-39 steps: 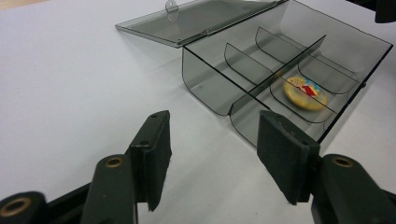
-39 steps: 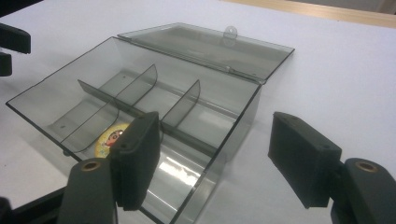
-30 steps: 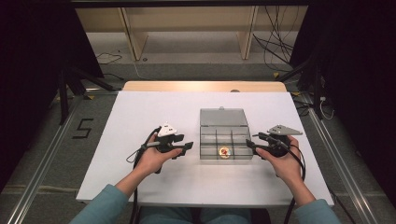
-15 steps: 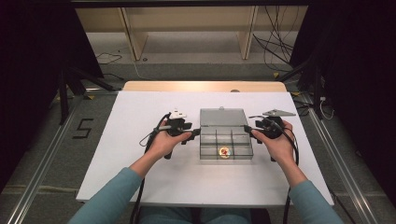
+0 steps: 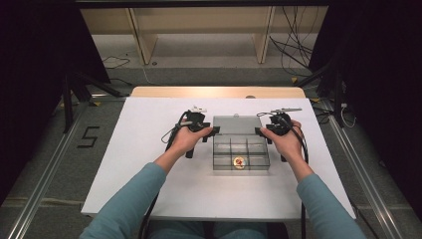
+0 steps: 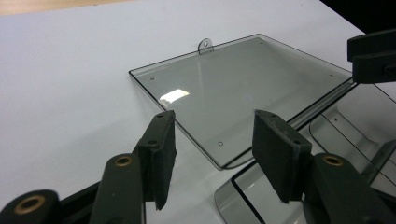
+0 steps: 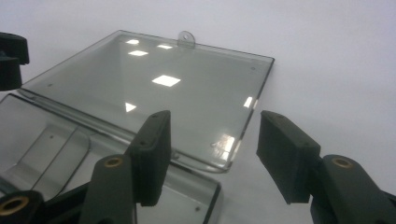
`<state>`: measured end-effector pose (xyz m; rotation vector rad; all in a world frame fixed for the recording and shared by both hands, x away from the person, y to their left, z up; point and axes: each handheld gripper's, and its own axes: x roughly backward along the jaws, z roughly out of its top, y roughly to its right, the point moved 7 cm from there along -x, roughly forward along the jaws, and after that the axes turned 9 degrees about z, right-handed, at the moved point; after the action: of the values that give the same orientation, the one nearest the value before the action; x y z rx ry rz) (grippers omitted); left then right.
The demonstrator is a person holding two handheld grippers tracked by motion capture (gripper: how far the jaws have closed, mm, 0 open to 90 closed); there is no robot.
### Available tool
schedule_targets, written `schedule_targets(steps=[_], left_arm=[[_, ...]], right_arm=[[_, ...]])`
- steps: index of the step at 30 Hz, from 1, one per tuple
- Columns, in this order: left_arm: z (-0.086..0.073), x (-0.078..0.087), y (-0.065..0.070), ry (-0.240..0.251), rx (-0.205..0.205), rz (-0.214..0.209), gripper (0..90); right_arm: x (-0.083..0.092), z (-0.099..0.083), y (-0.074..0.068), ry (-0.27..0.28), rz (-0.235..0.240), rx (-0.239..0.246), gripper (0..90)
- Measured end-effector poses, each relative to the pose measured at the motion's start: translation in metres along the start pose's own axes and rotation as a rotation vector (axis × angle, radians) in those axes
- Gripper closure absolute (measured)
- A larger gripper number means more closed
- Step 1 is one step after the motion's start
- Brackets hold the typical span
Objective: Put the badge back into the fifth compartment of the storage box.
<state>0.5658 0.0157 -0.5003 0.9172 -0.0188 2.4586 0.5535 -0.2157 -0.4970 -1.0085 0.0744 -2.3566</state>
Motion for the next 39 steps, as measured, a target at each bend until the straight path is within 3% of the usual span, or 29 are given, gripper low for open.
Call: schedule_targets(steps=[9, 21, 39], left_arm=[[0.002, -0.010, 0.001, -0.041, 0.010, 0.006, 49.3], [0.000, -0.017, -0.001, -0.088, 0.036, 0.003, 50.4], [-0.002, -0.016, 0.000, -0.119, 0.109, -0.034, 54.6]], right_arm=[[-0.012, 0.002, 0.007, -0.045, -0.007, -0.030, 46.5], [-0.016, 0.003, 0.011, -0.086, 0.008, -0.081, 47.6], [-0.019, 0.003, 0.010, -0.093, 0.064, -0.173, 48.9]])
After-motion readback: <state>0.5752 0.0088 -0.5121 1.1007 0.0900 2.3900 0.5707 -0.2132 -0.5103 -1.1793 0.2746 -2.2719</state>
